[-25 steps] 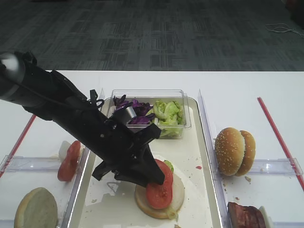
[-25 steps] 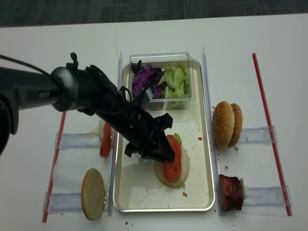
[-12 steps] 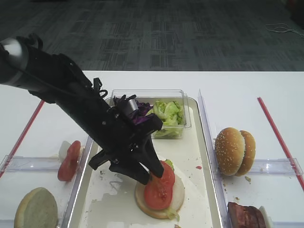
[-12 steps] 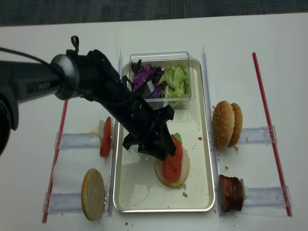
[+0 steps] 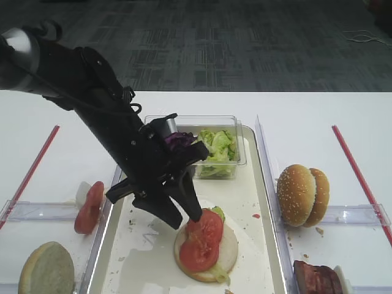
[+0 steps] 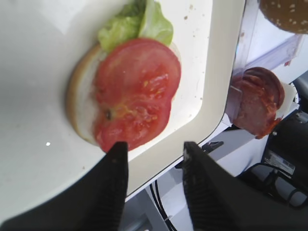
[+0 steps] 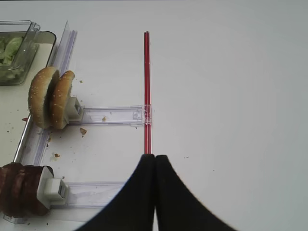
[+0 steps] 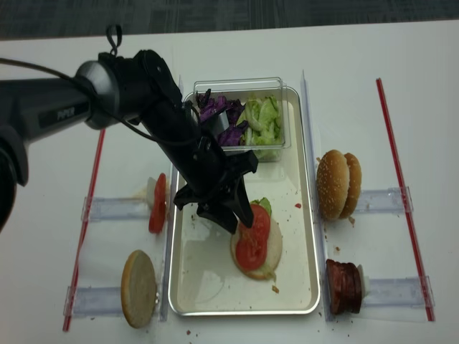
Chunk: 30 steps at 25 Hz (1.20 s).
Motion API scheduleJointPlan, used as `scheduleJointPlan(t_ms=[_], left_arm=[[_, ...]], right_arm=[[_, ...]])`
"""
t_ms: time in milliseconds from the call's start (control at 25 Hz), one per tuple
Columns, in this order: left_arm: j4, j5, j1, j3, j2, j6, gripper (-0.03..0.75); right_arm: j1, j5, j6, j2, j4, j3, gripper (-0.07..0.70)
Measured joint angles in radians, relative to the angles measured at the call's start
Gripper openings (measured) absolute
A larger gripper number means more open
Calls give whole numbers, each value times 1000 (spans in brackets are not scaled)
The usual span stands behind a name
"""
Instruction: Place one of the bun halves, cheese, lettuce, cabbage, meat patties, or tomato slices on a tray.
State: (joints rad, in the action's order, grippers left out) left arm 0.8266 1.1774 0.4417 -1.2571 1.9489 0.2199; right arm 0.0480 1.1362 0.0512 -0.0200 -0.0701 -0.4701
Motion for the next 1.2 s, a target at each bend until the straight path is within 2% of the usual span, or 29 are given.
scheduleJointPlan(t_ms=[480, 720, 1040, 1200], left_arm=[[-271, 21, 0, -176, -30, -208, 263], [-393, 32, 0, -194, -80, -329, 263], [-514, 37, -2, -196, -142, -370, 263], [-567, 39, -40, -196, -170, -381, 263]], right_arm=[[0, 0, 0, 0, 0, 0, 6], [0, 0, 0, 0, 0, 0, 6], [0, 0, 0, 0, 0, 0, 6], [0, 0, 0, 0, 0, 0, 6]])
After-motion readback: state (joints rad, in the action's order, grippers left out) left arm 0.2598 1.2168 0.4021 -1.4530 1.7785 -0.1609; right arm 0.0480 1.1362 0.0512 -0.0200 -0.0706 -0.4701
